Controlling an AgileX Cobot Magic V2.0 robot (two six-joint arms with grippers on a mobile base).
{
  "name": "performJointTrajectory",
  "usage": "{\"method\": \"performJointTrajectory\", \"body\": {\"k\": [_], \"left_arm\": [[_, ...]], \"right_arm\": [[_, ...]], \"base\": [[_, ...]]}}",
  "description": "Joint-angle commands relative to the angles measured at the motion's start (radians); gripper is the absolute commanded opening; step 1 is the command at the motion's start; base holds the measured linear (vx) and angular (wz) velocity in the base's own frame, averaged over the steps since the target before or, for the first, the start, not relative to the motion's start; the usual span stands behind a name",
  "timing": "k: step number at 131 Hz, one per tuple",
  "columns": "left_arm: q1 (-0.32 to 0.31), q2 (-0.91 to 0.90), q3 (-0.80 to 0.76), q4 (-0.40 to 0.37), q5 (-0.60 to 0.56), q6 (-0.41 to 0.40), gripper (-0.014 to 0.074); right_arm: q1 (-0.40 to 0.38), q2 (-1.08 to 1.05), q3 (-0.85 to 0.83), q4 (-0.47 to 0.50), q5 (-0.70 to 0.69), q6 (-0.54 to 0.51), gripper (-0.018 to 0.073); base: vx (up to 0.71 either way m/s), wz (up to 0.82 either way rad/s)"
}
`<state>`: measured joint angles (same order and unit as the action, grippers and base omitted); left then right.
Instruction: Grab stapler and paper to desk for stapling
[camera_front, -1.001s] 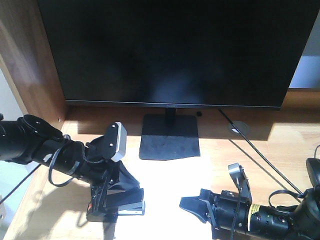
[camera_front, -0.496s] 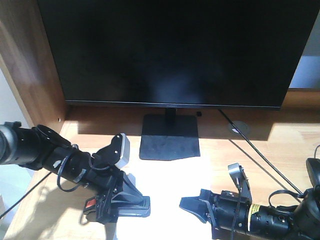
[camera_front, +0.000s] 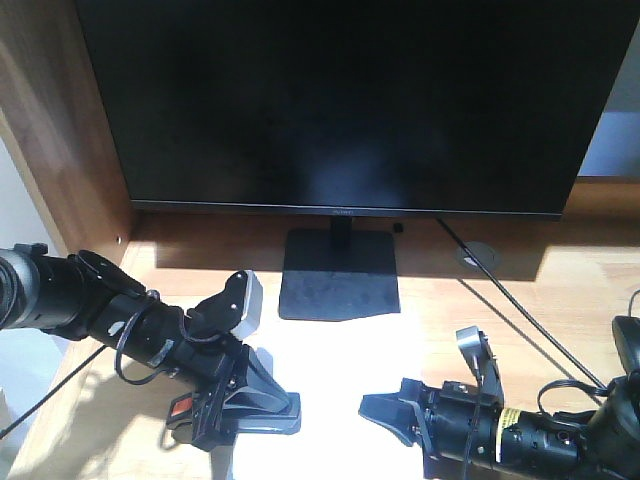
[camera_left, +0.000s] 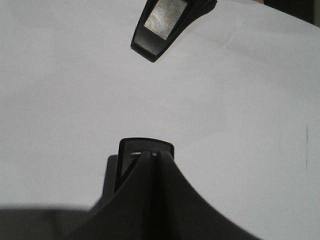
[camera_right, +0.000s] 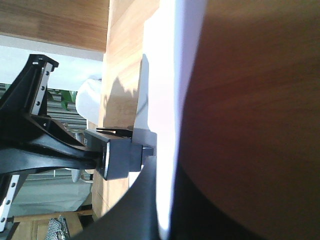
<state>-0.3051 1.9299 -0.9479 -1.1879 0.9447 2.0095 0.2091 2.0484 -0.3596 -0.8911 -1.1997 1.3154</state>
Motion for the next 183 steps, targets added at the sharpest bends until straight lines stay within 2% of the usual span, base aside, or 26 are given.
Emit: {"method": "performJointTrajectory", "body": {"k": [1,65,83,93,103,126,140,153,183], "left_arm": [[-0.003,-0.059,-0.006,0.041,-0.035,-0.001,-0.0006],[-0.003,-0.359,-0.006,0.01,-0.047,-0.001,-0.0006],[-0.003,-0.39,-0.006,0.01,-0.049,-0.002,-0.0006],[-0.003,-0.401,-0.006,0.01,-0.05,-0.002,-0.0006],[-0.003,-0.409,-0.006,0.008,-0.05,-0.002,-0.0006],[-0.003,-0.415,-0.006,0.008,-0.053,-0.002,-0.0006],[-0.003,-0.415,-0.006,0.008,-0.052,-0.002,-0.0006],[-0.003,-0.415,-0.006,0.008,-0.052,-0.002,-0.0006],[-0.003,-0.415,-0.006,0.008,-0.05,-0.003,-0.0006]], "right_arm": [[0.0,-0.021,-0.006,-0.017,-0.146,-0.008,-0.0003],[0.0,-0.021,-0.006,-0.044,-0.146,-0.008,0.0],[0.0,-0.021,-0.006,-0.062,-0.146,-0.012,0.0035],[0.0,-0.024,-0.006,-0.078,-0.146,-0.04,0.0088],[0.0,-0.038,-0.006,-0.094,-0.146,-0.075,0.0185],[0.0,-0.083,-0.006,-0.075,-0.145,-0.098,0.0516],[0.0,-0.104,-0.006,-0.034,-0.135,-0.103,0.0662],[0.0,-0.119,-0.006,0.002,-0.114,-0.122,0.0693],[0.0,-0.159,-0.006,0.019,-0.043,-0.146,0.0649]], "base": [[0.0,0.0],[0.0,0.0],[0.0,0.0],[0.0,0.0],[0.0,0.0],[0.0,0.0],[0.0,0.0],[0.0,0.0],[0.0,0.0]]}}
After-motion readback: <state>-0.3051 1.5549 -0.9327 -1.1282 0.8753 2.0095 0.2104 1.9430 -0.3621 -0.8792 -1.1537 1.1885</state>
